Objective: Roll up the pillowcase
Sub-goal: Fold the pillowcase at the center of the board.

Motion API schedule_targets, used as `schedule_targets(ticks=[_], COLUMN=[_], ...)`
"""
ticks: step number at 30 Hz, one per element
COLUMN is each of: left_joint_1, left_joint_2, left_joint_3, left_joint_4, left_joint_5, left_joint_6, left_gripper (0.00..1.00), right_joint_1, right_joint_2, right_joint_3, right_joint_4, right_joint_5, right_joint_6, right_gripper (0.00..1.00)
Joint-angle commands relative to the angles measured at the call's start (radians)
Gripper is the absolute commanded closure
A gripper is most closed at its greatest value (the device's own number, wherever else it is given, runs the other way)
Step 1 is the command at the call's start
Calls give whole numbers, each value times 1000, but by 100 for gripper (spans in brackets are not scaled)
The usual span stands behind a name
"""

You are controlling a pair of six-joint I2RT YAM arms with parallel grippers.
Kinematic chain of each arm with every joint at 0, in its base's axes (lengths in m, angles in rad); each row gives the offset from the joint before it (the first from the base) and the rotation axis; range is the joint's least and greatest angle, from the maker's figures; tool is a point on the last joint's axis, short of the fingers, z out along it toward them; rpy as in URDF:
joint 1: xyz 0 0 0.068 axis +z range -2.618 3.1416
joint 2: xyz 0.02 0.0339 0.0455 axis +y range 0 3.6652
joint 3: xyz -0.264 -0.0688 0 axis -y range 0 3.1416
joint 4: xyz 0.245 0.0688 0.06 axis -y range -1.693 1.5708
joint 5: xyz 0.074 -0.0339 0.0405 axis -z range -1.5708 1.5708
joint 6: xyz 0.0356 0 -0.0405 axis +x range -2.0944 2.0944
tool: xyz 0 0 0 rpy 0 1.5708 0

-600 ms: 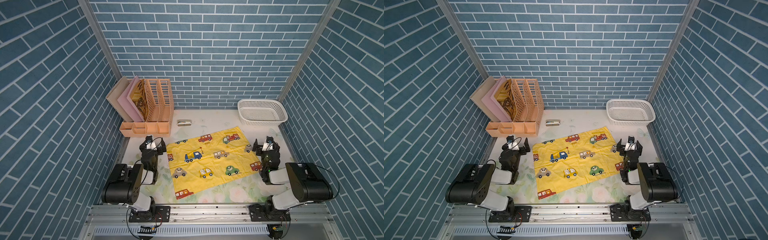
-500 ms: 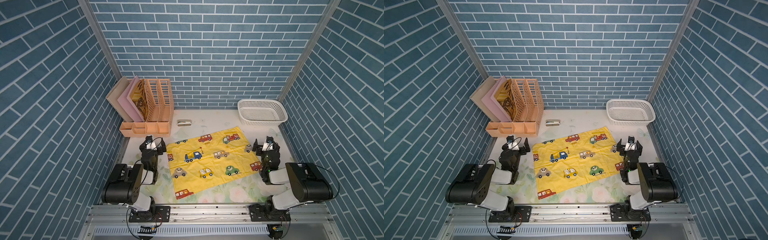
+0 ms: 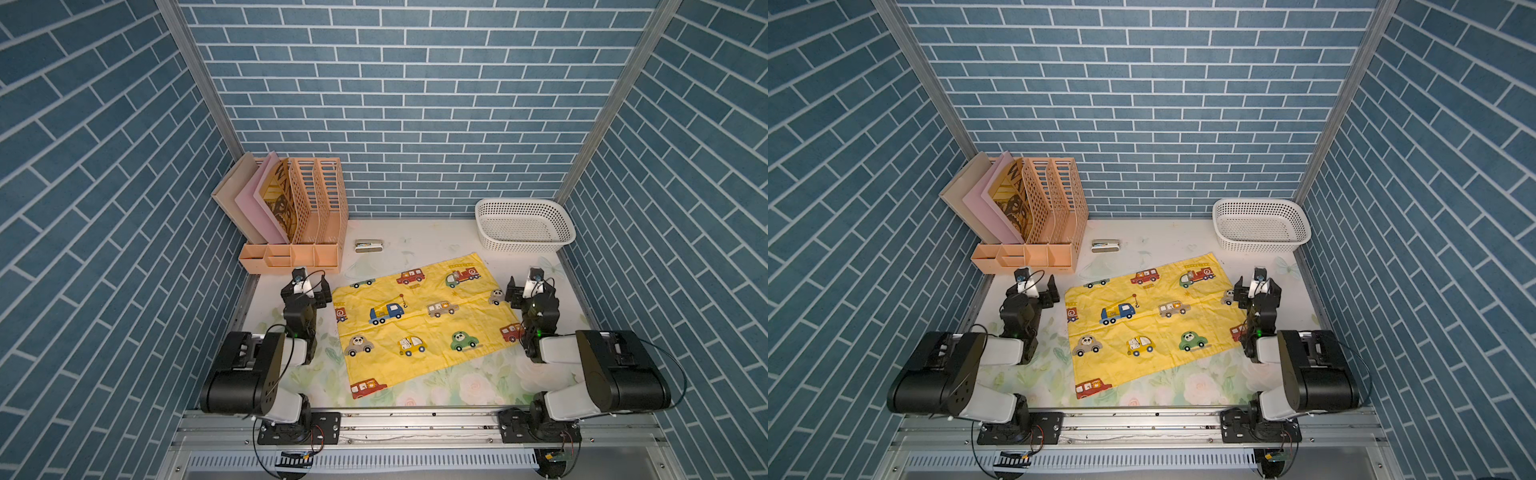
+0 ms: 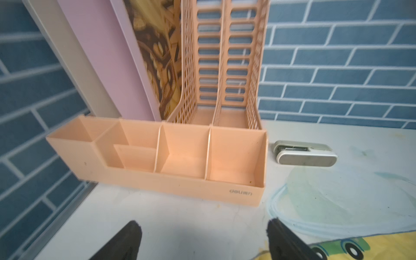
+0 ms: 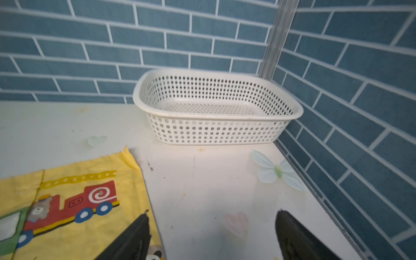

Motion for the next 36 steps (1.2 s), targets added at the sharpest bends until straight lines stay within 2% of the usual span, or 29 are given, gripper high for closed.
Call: schedule_targets(ticks=[1,3,5,7,12,15,18,20,23,28,33,36], left_joint_1=[-31,-95,-167,-185,-178,-162,-126,-125,-124,-124,-124,-124], left_joint_2=[-110,-113,-76,-46,-32,53,146,196,234,259,299,274], left_joint_3=[237,316,372,380,338,360,364,391,416,389,388,342], left_joint_4=[-546,-740,-907,-997,-1021,-1028,-950,-939,-912,-795,-758,-733], left_joint_5=[-137,-164,-230,-219,-133,-111,-44,-43,-11,82,197,205], left_joint_6=[-245,-360,-430,-516,-592,-582,-540,-511,-482,-441,-435,-444], left_gripper=[13,12,8,5,0,0,0,1,8,16,39,58], right_joint_1=[76,152,182,213,227,229,230,227,228,228,226,222], right_joint_2=[-87,-18,125,248,441,563,650,705,786,767,722,719], right_joint_3=[262,453,673,852,1187,1395,1524,1591,1672,1603,1560,1562], right_joint_4=[-439,-654,-887,-1038,-1253,-1402,-1485,-1542,-1614,-1544,-1510,-1514], right_joint_5=[-17,-29,-72,-101,-205,-257,-263,-255,-227,-228,-185,-181], right_joint_6=[-47,-100,-84,-95,-105,-133,-159,-176,-192,-183,-176,-174], right_gripper=[14,12,11,11,10,10,10,10,14,14,14,14])
